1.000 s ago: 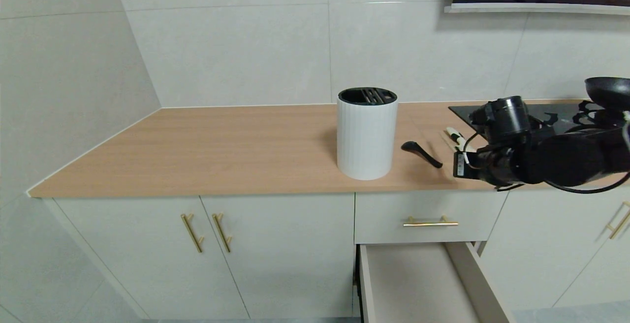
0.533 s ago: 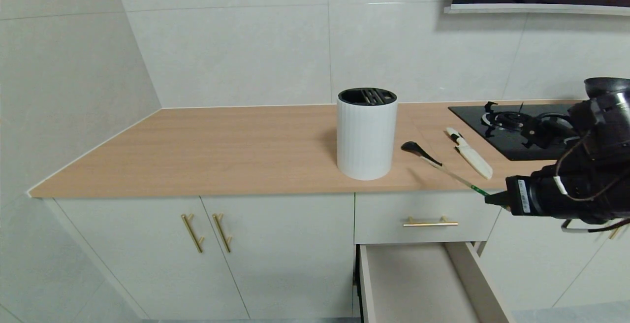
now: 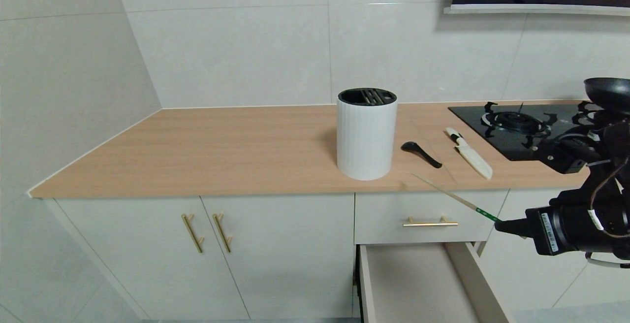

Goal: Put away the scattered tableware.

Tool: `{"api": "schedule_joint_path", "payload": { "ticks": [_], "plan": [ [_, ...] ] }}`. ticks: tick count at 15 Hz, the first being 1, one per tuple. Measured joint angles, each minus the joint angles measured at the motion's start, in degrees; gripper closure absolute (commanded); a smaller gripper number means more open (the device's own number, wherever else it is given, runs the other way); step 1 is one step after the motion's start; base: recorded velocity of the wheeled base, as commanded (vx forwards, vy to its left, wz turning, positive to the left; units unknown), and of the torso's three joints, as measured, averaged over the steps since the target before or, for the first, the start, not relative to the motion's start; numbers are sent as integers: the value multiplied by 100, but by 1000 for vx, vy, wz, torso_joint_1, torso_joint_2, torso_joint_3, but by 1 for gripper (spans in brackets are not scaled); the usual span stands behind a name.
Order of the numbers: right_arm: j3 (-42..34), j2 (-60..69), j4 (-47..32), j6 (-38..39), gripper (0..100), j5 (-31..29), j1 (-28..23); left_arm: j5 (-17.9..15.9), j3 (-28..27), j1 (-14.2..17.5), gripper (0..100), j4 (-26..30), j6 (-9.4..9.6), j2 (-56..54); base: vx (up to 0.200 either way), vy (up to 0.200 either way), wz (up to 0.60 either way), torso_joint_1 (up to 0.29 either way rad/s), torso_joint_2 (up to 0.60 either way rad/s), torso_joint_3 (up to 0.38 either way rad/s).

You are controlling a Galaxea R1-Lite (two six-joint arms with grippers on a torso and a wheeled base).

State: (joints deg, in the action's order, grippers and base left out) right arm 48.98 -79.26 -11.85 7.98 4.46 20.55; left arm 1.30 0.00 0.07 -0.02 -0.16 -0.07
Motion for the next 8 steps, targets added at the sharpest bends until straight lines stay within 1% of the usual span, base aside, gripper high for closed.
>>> {"api": "schedule_joint_path", "payload": {
  "ticks": [6,7,8],
  "plan": [
    [-150,-85,28,-74,100,-12,221,0,0,0,0,-2,0,0,0,0,0,0,0,0],
    [-166,-111,33,-73,100,-17,246,0,0,0,0,-5,0,0,0,0,0,-41,76,61],
    [-168,-138,41,-71,100,-17,260,-2,0,0,0,-7,0,0,0,0,0,-129,276,154]
  ]
}}
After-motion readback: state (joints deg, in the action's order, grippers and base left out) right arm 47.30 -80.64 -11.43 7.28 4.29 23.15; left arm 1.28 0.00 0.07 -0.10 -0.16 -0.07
